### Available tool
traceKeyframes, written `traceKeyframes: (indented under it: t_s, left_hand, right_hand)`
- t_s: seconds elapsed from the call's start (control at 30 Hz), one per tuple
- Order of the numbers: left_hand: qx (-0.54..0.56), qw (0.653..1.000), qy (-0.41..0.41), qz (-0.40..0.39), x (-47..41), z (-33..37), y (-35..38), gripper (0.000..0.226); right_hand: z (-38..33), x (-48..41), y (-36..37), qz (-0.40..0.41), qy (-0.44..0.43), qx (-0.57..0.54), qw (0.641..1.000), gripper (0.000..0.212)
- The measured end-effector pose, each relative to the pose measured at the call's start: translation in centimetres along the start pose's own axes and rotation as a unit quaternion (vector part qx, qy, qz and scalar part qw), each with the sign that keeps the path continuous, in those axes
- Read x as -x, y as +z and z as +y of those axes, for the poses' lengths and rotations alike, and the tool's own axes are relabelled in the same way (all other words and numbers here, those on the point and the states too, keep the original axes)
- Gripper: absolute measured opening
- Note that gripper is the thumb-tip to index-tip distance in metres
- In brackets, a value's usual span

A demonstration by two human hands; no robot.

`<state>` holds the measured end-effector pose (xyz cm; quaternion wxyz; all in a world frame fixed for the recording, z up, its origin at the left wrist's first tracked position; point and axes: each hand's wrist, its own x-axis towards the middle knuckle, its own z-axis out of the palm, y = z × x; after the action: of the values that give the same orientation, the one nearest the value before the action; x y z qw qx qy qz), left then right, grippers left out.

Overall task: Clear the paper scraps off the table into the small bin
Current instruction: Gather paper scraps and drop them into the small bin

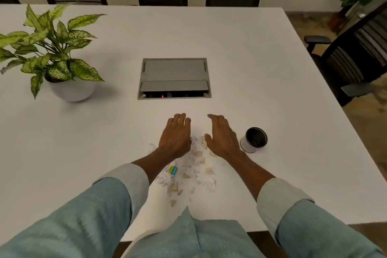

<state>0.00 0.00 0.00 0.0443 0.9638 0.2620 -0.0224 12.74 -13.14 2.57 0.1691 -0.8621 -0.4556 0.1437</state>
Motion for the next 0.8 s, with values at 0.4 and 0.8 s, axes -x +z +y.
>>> traceKeyframes:
  t_s: [0.4, 0.8]
  left_hand:
    - [0.109, 0.978, -0.019, -0.177, -0.9, 3.6, 6.3, 0.071]
    - [0.075, 0.971, 0.023, -0.224, -5.1, 4.1, 10.4, 0.099]
  right_hand:
    - [7.7, 3.7, 5.8, -0.108, 0.118, 0.031, 0.987, 0.068]
    - [10.9, 1.7, 8.7, -0.145, 0.145, 0.028, 0.978, 0.071]
